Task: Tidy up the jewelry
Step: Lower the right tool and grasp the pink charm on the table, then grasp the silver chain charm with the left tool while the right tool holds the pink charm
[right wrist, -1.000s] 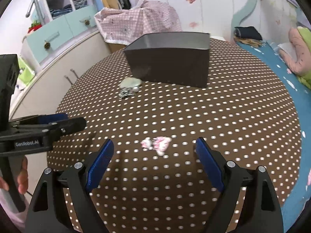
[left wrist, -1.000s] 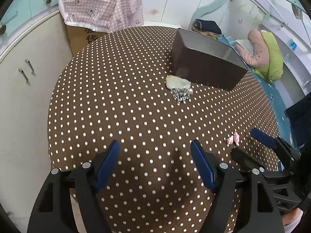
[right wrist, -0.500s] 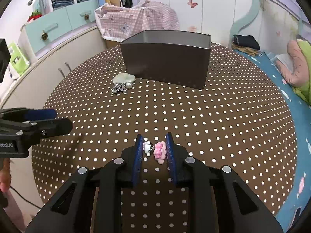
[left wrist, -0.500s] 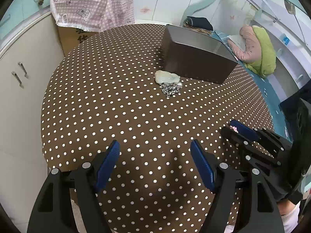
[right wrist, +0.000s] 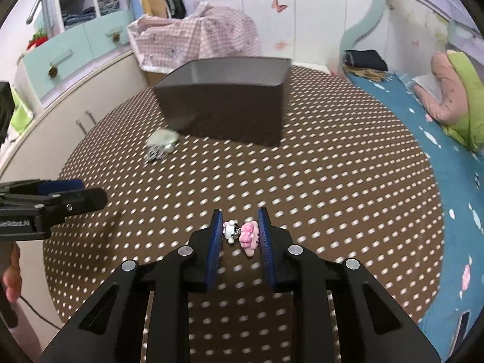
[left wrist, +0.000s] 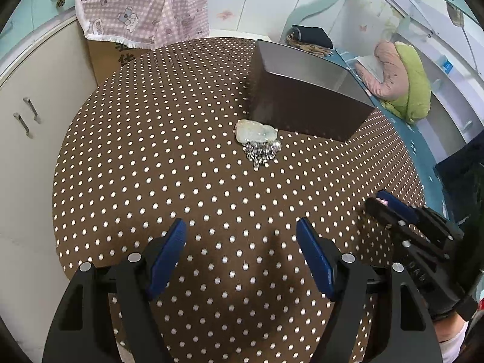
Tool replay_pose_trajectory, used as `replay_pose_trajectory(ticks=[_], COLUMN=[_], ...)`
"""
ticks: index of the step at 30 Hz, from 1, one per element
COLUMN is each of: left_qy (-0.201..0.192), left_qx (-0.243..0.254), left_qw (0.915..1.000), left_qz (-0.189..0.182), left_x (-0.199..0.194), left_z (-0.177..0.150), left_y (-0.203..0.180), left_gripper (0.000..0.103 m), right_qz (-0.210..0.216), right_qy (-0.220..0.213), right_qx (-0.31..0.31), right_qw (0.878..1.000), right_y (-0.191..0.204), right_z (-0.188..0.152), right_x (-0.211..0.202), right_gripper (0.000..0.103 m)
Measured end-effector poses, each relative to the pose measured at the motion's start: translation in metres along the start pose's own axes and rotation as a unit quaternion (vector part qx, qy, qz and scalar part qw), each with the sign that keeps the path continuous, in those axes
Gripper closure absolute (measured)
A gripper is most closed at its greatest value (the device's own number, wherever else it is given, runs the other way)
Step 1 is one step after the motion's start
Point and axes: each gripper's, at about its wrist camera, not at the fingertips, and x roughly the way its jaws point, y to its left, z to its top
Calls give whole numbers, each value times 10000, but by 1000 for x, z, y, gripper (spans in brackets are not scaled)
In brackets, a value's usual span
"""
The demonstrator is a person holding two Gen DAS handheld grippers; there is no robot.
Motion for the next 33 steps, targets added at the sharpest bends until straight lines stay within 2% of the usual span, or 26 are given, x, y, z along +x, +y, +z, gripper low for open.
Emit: replay_pose_trajectory(ticks=[12,14,16,18,19,21,23,28,33], left_qy=[113,32,-18,-76,-88,-54,4,100,84], left_qx=[-14,6,86,189,260,285,292,159,103], left_qw=[9998,9998,9996,9988,9983,9988,9994,9998,9997], left_qz=[163,213,264,444,507,391,182,-65,-199], left_x=[44,49,55,58,59,58,56,47,32], left_z=[44,48,52,55,55,54,50,39,26], left_y=[-15,-17,-20,-24,-24,-22,-19,-7,-3], left_gripper=[32,32,38,62,65,87,87,90,90], right_qz=[-96,-53,-55,-38,-25,3,44,143,188], right_qy=[-184,-174,-171,-154,-147,-137,-138,-107,-128], right_qx=[230,291,352,360,357,348,330,333,343], right_qw=[9995,9994,9992,9992,9993,9993,9993,9993,9992], right_y=[-43,-50,-56,-59,-60,-62,-61,-58,-54], right_z=[35,40,43,47,49,52,54,54,49], right_x=[8,13,18,24,25,30,32,36,31], right_gripper=[78,78,78,78,78,78,78,78,78])
